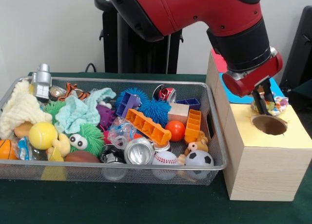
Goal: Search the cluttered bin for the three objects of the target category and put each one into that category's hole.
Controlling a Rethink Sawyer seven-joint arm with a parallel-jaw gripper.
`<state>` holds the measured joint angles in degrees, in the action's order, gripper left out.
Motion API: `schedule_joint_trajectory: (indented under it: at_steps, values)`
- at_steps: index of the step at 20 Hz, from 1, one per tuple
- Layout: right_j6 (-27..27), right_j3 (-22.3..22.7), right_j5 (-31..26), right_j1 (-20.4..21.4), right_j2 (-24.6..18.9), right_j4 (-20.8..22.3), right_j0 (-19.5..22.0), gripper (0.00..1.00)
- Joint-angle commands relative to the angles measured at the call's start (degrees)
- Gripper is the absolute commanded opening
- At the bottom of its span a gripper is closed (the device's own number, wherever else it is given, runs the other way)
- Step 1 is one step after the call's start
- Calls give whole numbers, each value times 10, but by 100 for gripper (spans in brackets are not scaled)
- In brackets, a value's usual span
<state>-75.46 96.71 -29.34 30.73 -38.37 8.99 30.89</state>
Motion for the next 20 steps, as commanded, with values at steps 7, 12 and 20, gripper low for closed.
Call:
schedule_joint_trajectory:
  at_steps: [7,12,20]
  values:
    - [-71,-36,78,0,55,36,5,0]
    - [-67,-36,125,-4,52,41,9,0]
    - [-101,-5,171,-47,26,-10,35,0]
